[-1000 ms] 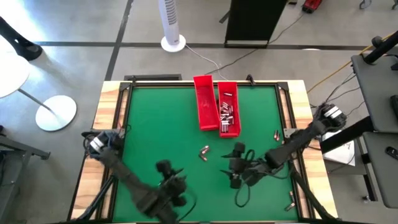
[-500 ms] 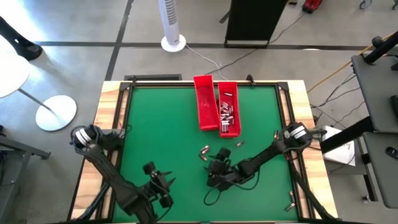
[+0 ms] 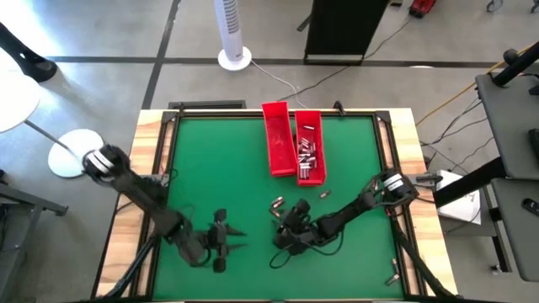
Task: Sort batteries
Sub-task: Put the black battery into the left red bin
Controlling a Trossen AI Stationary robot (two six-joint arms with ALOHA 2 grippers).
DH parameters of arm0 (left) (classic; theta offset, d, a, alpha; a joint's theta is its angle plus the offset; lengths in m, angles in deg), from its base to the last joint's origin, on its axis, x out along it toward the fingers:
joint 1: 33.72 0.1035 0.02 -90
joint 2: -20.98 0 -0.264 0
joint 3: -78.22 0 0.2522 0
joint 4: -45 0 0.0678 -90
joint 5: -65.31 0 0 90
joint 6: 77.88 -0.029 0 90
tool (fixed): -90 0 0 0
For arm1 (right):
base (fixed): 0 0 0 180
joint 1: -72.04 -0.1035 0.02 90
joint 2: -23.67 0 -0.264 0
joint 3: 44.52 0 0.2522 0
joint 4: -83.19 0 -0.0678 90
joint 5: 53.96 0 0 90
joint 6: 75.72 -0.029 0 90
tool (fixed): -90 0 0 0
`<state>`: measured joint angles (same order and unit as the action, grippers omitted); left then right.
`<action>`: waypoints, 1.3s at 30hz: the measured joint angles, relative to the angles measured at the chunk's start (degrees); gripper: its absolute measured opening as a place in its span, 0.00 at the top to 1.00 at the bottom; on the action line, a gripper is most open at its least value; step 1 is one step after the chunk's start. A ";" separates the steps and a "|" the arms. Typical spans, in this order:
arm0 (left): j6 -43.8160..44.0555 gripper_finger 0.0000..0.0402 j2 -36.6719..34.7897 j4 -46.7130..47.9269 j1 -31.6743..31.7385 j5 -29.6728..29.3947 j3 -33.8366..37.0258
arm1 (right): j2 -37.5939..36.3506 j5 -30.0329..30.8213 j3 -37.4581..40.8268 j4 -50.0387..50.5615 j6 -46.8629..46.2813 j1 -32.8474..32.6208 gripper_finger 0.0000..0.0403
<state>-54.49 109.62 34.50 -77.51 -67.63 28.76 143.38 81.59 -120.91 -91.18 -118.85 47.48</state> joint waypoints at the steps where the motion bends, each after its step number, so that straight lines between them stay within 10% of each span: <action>1: -1.49 0.72 -2.49 0.04 0.92 0.13 1.30 | 0.33 -0.08 0.00 -0.80 -0.34 0.18 0.53; 15: -22.60 0.72 -34.09 5.02 8.07 6.43 8.54 | 3.80 0.04 -0.04 -6.07 1.41 0.97 0.81; 27: -22.67 0.72 -36.99 9.63 8.00 5.95 7.29 | 1.30 -3.27 -3.55 -1.92 5.95 0.99 0.88; 39: -1.73 0.72 -35.60 38.26 8.00 4.77 -2.13 | -14.82 -4.88 -5.71 8.69 11.15 4.09 0.88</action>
<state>-56.22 74.02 72.77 -69.51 -62.86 26.63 128.56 76.71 -126.62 -82.49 -107.70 51.57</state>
